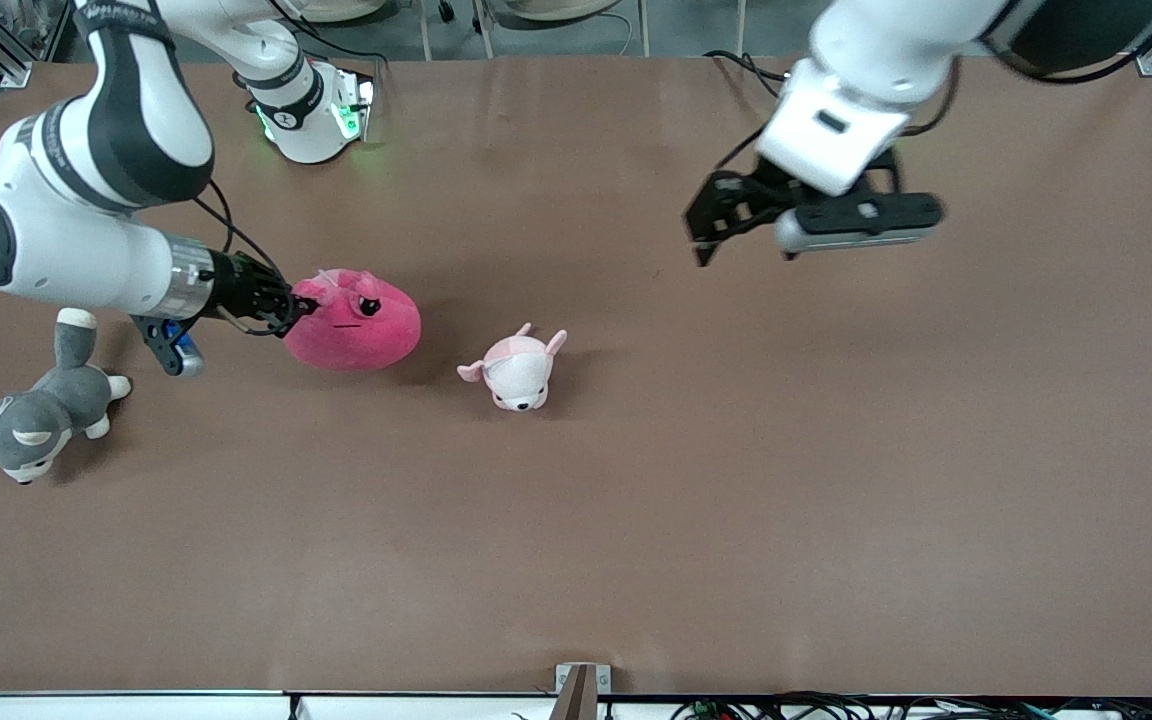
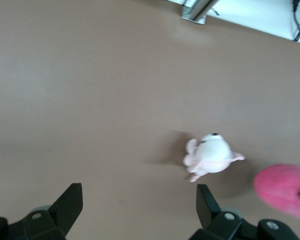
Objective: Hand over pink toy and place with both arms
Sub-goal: 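Lower the pink plush onto the table beside the grey cat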
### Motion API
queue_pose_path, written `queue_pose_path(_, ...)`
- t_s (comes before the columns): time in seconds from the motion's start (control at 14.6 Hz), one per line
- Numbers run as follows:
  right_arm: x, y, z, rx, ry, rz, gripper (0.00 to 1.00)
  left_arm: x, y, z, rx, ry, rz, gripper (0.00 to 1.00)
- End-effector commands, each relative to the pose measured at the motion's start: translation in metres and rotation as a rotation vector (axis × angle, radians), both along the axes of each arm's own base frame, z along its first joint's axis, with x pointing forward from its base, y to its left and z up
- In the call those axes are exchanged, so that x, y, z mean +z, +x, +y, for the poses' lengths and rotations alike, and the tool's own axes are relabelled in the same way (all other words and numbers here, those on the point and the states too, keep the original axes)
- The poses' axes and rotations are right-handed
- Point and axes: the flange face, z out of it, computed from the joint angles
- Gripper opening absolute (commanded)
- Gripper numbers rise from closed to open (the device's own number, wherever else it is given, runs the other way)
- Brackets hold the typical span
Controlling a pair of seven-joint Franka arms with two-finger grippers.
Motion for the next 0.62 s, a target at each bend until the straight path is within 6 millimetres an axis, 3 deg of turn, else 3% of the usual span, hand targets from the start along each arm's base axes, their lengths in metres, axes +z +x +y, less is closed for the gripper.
queue_pose_path(0.0,-0.019,-0.019,-0.030,0.024,-0.002,-0.017,0.01,0.013,-0.008,0.051,-0.041,0.082,0.045,1.00)
queue_pose_path(0.27,-0.058,-0.029,-0.070,0.037,-0.020,-0.041,0.02,0.019,-0.004,0.132,-0.074,0.135,0.113,1.00)
queue_pose_path(0.41,-0.066,-0.030,-0.090,0.044,-0.011,-0.054,0.07,0.019,0.000,0.164,-0.038,0.141,0.118,1.00)
queue_pose_path(0.48,-0.067,-0.029,-0.094,0.038,-0.012,-0.055,0.28,0.018,0.000,0.177,-0.032,0.146,0.124,1.00)
queue_pose_path(0.55,-0.069,-0.028,-0.096,0.039,-0.012,-0.053,0.58,0.014,-0.002,0.195,-0.050,0.152,0.132,1.00)
